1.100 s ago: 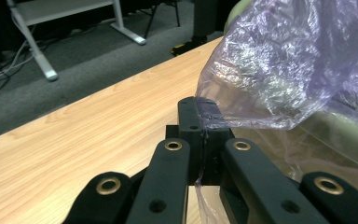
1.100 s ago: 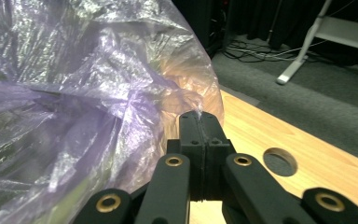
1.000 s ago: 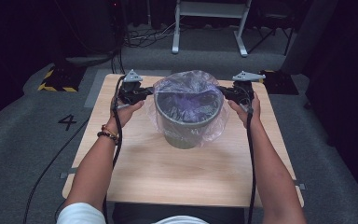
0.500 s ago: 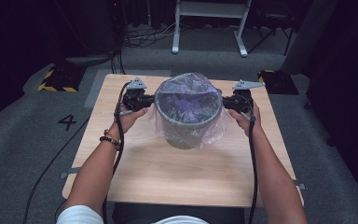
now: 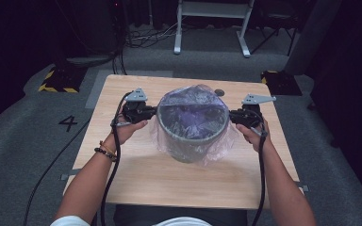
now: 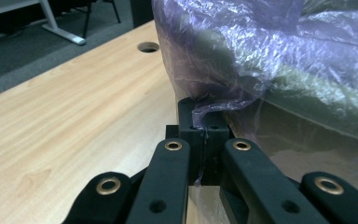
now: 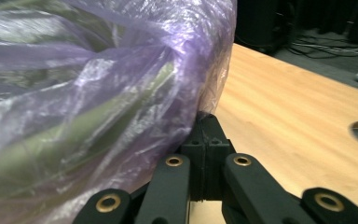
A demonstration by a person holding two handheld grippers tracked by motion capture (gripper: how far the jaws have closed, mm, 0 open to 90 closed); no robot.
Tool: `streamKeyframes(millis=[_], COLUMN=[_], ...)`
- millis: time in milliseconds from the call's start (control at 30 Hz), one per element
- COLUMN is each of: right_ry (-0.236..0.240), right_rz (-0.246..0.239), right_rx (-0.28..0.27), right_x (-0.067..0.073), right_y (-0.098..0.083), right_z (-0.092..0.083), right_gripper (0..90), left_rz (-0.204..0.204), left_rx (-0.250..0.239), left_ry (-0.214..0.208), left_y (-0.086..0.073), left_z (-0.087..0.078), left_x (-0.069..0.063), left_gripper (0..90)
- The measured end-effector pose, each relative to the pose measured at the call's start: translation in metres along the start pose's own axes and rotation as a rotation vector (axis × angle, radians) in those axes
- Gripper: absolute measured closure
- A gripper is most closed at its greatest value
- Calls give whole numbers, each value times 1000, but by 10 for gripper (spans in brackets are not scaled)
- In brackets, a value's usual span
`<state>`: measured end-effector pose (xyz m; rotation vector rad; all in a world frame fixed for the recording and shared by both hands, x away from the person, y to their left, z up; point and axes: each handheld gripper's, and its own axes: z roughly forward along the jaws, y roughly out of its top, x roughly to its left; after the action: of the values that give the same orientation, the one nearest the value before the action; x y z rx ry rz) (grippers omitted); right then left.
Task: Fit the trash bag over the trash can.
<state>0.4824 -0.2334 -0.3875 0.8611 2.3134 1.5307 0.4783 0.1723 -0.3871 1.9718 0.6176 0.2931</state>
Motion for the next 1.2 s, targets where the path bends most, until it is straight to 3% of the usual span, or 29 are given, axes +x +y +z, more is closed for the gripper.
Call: streamKeyframes(millis=[167,233,400,433,467,500,567,633,700,767,800,867,900,933,967,1000,1033,1100,1167,1200], right_ry=[48,51,-6,-54,-54,-95,-103,-135,-141,-157,-168,-173,-181,-176,-175,-175,-168,-160,-144,-144], right_rz=[-5,-12,-56,-67,-67,-77,-80,-99,-105,-126,-134,-135,-141,-142,-146,-146,-141,-138,-138,-138], right_rx=[-22,-28,-48,-60,-60,-67,-77,-93,-97,-96,-96,-93,-85,-77,-72,-72,-65,-50,-36,-36], right_x=[16,22,29,28,28,28,27,29,29,30,29,29,28,25,24,24,21,19,16,16], right_y=[-12,-15,-12,-8,-8,-5,-3,3,5,10,16,18,22,26,29,29,34,40,45,45], right_z=[-14,-20,-32,-38,-38,-41,-43,-46,-46,-45,-43,-41,-39,-35,-33,-33,-28,-21,-15,-15], right_gripper=[900,900,900,900,900,899,897,895,894,895,896,896,896,899,899,899,900,900,900,900], left_rz=[19,31,36,43,43,35,37,45,46,56,68,113,119,120,130,130,157,179,181,181], left_rx=[5,5,-36,-54,-54,-73,-89,-108,-145,-168,-163,-136,-130,-126,-116,-116,-90,-61,-49,-49], left_ry=[-25,-10,47,60,60,100,95,94,106,92,80,124,118,114,106,106,104,111,118,118], left_y=[-7,-9,-6,-3,-3,1,4,8,13,16,18,23,25,27,30,30,33,35,37,37], left_z=[-13,-19,-38,-46,-46,-54,-60,-66,-72,-76,-76,-72,-70,-68,-61,-61,-52,-44,-36,-36], left_x=[-16,-21,-21,-20,-20,-18,-17,-16,-15,-14,-14,-17,-16,-16,-15,-15,-13,-11,-7,-7], left_gripper=[899,898,720,668,583,494,469,362,348,326,359,386,398,536,546,608,682,758,886,898])
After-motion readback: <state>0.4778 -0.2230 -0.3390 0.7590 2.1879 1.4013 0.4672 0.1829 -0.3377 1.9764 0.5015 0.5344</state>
